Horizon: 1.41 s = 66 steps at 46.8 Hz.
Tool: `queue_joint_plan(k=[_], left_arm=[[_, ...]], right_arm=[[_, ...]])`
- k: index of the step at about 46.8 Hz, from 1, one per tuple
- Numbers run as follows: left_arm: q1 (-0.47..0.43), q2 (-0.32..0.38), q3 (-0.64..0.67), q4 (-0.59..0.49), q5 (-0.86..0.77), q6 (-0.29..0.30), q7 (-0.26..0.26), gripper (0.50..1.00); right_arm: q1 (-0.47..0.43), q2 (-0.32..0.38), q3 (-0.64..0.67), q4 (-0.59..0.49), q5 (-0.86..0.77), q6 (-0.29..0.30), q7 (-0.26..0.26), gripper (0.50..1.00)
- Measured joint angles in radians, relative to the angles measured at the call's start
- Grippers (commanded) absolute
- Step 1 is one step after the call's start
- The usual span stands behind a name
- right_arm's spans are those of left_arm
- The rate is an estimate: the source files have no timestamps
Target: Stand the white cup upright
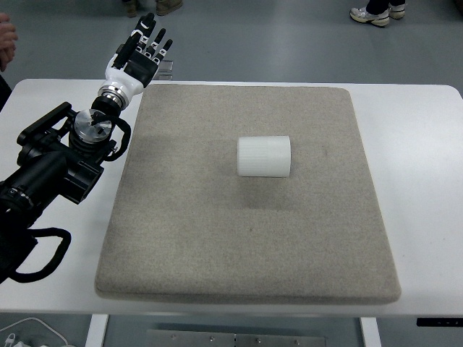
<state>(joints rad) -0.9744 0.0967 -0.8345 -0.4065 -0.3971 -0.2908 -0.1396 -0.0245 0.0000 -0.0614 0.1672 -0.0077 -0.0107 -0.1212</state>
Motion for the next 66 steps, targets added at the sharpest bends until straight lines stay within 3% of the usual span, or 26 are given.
queue_joint_plan(k=[10,26,37,54,66], left_arm=[[-0.007,0.001,0.0,0.005,0.0,0.002,-0.031,0.999],[-0.018,0.011,0.001,0.029,0.0,0.0,-0.032,0.999],[-0.014,0.011,0.007,0.031,0.019,-0.036,-0.029,0.999],[-0.016,0.013,0.007,-0.026,0.265,-0.037,-0.029,0.999],[-0.009,0.053,0.008,-0.096,0.436,-0.037,-0.029,0.996]], right_arm=[[0.0,0.0,0.0,0.0,0.0,0.0,0.0,0.93],[0.0,0.0,0.0,0.0,0.0,0.0,0.0,0.93],[0.0,0.0,0.0,0.0,0.0,0.0,0.0,0.93],[0.0,0.0,0.0,0.0,0.0,0.0,0.0,0.93],[0.0,0.0,0.0,0.0,0.0,0.0,0.0,0.93]])
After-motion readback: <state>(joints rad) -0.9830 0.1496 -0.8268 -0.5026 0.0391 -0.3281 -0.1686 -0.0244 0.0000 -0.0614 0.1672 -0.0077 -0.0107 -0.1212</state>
